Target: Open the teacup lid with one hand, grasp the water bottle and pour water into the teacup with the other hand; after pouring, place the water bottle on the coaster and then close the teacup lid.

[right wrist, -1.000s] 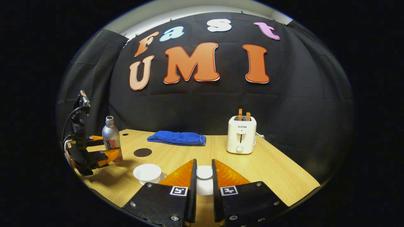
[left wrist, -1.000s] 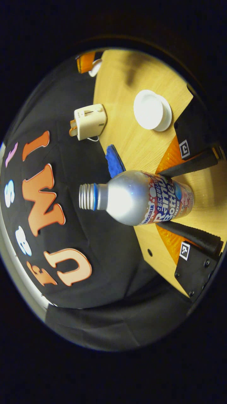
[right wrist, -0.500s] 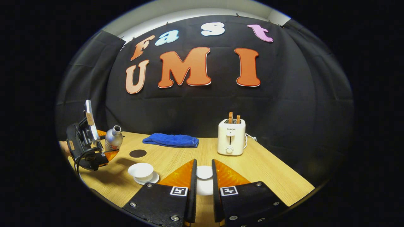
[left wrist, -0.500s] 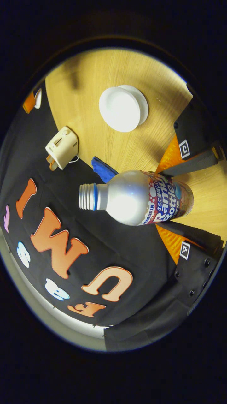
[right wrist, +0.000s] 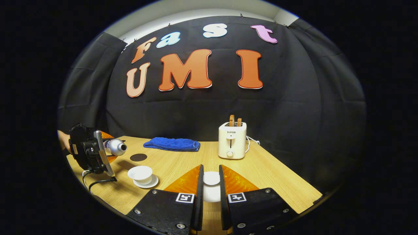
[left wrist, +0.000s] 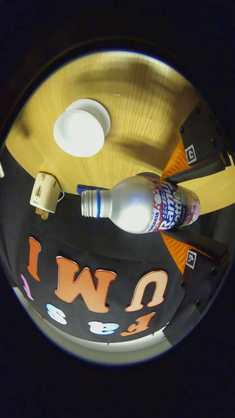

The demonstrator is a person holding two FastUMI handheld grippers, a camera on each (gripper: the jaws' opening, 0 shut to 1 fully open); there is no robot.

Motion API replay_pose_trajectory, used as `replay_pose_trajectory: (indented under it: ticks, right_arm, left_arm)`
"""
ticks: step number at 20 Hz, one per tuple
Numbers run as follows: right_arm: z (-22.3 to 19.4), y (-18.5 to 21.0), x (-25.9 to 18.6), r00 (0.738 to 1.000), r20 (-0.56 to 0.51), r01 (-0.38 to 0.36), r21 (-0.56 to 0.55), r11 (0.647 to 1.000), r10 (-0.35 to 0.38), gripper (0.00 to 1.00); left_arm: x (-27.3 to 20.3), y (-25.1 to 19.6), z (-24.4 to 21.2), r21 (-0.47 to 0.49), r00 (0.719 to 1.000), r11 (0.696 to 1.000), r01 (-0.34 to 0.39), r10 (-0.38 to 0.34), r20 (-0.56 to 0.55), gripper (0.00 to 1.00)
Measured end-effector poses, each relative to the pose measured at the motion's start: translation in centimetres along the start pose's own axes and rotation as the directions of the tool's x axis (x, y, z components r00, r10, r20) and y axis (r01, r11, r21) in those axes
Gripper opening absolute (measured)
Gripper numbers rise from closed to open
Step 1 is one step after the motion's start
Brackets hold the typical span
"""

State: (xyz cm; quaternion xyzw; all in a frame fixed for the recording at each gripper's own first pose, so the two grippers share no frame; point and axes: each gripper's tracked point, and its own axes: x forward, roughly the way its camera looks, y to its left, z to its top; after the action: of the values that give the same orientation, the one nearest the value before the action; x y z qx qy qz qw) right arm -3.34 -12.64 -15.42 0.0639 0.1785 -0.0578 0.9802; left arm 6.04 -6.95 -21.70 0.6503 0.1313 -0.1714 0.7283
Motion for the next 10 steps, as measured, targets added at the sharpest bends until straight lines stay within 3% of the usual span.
replay_pose_trajectory:
  ticks: [3,6,10]
  right_arm:
    - [0.2,-0.1,-0.4,1.000,0.008,-0.003,0.006,1.000,0.003,0.23]
    - [-0.1,-0.1,-0.7,1.000,0.006,-0.006,-0.001,1.000,0.006,0.23]
    - [-0.2,-0.1,-1.1,1.000,0.008,-0.005,0.000,1.000,0.005,0.23]
  left_arm:
    - [0.2,-0.3,-0.5,0.089,1.000,0.996,-0.003,0.002,0.004,0.84]
    - [0.0,0.1,0.2,0.158,1.000,0.987,-0.028,0.025,0.017,0.80]
    - [-0.3,1.1,0.4,0.301,0.997,0.951,-0.070,0.063,0.034,0.83]
